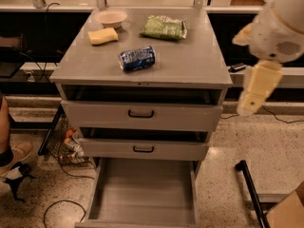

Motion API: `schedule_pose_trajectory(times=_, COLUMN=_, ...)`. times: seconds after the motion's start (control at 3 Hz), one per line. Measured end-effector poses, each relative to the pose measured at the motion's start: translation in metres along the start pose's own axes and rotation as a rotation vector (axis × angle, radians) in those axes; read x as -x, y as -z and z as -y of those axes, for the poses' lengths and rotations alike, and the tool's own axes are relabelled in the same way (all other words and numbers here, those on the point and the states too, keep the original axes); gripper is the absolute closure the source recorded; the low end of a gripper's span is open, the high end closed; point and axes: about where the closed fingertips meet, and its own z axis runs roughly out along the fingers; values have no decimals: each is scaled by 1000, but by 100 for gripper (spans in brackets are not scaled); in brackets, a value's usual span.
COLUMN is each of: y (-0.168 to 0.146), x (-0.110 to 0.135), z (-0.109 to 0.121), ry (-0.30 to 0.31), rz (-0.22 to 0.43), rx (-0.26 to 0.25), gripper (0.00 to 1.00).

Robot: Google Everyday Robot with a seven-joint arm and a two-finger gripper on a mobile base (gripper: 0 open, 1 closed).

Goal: Place pepsi can into bottom drawer

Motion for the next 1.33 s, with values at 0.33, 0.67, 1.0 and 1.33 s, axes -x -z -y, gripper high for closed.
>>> schedule_pose_trajectory(times=0.33, y=-45, x=50, z=49, ry=124, rz=19, rx=-56, gripper=0)
schedule_pose_trajectory(times=0.67, y=-100, x=120, z=103, ry=220, rz=82, rx=-85, gripper=0)
schedule_pose_trajectory(times=1.0, y=-100, x=120, z=103, ry=221, rz=82, rx=-85, gripper=0)
schedule_pose_trajectory(times=1.33, y=-114, x=134, z=121, ry=288, rz=96, rx=-91, gripper=0)
